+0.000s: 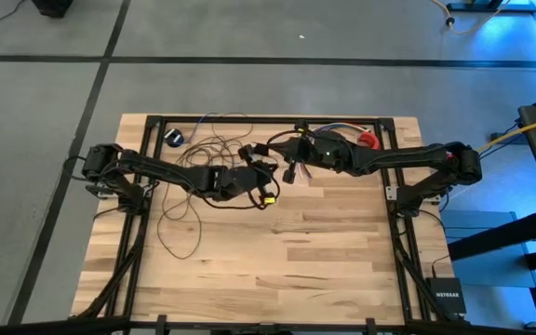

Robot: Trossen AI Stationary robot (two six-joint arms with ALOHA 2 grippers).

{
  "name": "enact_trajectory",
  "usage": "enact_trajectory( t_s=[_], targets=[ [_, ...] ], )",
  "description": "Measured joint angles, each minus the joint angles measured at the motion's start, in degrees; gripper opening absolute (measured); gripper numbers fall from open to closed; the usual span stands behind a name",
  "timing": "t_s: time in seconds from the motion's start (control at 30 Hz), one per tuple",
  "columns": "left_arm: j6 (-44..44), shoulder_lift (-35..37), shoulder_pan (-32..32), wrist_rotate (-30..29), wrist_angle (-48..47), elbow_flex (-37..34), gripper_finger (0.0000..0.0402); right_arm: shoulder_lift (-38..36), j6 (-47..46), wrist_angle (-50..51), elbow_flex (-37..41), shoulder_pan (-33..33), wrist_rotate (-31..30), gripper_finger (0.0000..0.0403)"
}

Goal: Coiling cords

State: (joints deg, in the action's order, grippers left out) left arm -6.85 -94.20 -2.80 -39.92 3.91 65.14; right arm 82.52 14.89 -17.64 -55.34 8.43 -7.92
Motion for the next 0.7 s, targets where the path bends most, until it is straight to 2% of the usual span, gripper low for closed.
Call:
enact_trajectory(
  t_s=[0.2,0.33,0.7],
  targets=[
    [-1.5,1.0,-2.2,-9.5,-0.5,0.1,0.0009,-0.3,-5.0,3.5,-2.3,-0.3,1.7,0.0001],
    [-2.1,1.0,-2.6,-10.3,-1.6,-0.2,0.0003,-0.3,-6.6,4.3,-2.9,-0.2,4.3,0.0001],
    [9.9,1.0,-4.3,-10.6,-24.9,-0.3,0.0016,-1.3,-5.1,6.8,-2.9,-0.2,3.3,0.0001]
  ],
)
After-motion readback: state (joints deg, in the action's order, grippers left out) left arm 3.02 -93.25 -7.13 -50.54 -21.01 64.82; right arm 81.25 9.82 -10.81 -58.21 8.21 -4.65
